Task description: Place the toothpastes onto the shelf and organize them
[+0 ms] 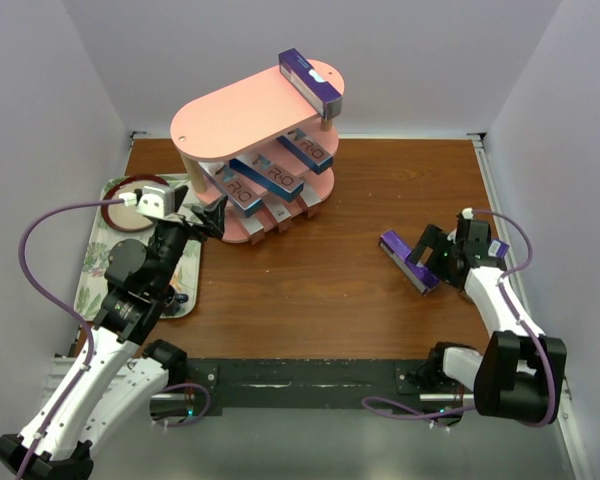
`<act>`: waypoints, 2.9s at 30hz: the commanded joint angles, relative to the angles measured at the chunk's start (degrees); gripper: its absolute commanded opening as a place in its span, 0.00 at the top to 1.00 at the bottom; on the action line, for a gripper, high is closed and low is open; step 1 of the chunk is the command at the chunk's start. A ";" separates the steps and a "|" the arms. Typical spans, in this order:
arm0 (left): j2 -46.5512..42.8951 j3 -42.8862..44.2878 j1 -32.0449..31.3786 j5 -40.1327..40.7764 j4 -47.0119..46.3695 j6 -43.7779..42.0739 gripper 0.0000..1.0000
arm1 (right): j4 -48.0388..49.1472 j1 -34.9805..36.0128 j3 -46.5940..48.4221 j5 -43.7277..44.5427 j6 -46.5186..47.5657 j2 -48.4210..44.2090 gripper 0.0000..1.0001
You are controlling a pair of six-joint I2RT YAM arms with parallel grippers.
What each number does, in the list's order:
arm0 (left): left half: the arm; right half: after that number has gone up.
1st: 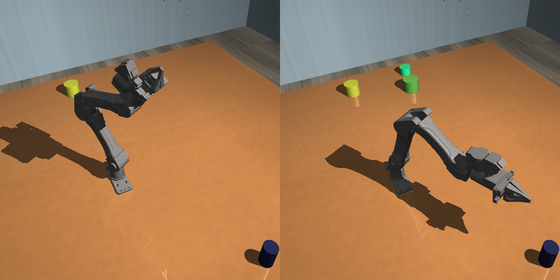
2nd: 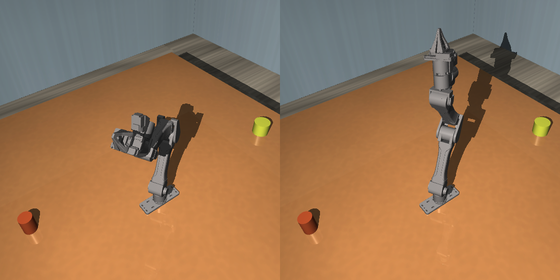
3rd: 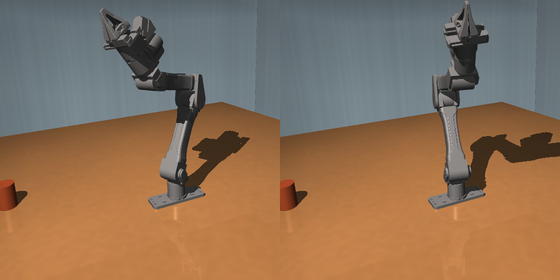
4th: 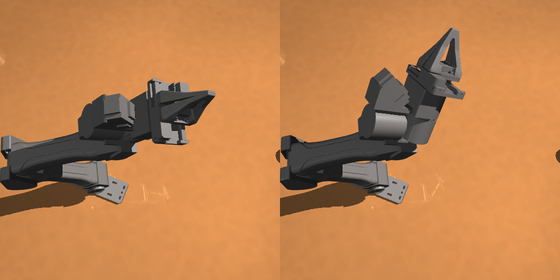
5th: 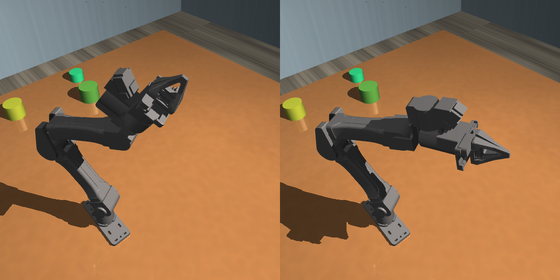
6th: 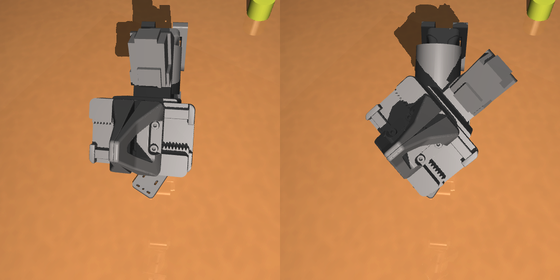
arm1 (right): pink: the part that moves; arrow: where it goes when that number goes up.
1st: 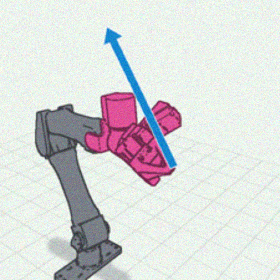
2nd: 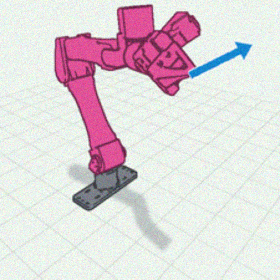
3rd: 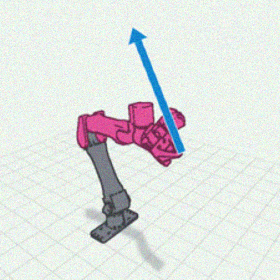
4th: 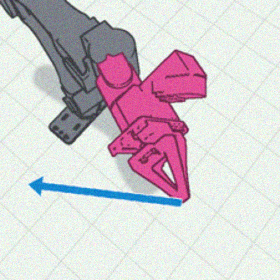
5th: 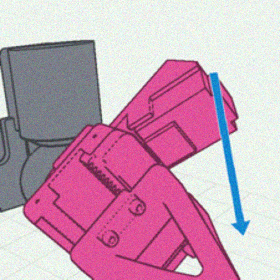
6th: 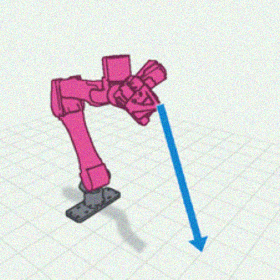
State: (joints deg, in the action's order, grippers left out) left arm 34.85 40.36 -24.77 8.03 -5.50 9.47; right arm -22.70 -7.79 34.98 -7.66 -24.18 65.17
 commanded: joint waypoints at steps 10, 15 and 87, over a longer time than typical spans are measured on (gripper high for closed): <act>-0.05 -0.63 0.43 -1.00 -2.50 1.07 0.08 | -2.78 16.30 -3.43 5.18 -1.30 -6.18 0.02; -0.05 -0.63 0.52 -1.26 -2.59 1.33 0.08 | -6.13 23.50 -4.13 14.83 -6.22 -10.06 0.04; -0.66 -0.90 1.22 -1.26 -2.85 1.34 0.08 | -20.11 48.05 43.56 34.31 8.53 -9.19 0.70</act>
State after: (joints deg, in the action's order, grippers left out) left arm 34.68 39.46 -24.21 7.20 -6.00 10.50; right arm -42.89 40.12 69.89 31.68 -23.86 53.80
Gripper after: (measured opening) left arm 0.922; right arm 0.447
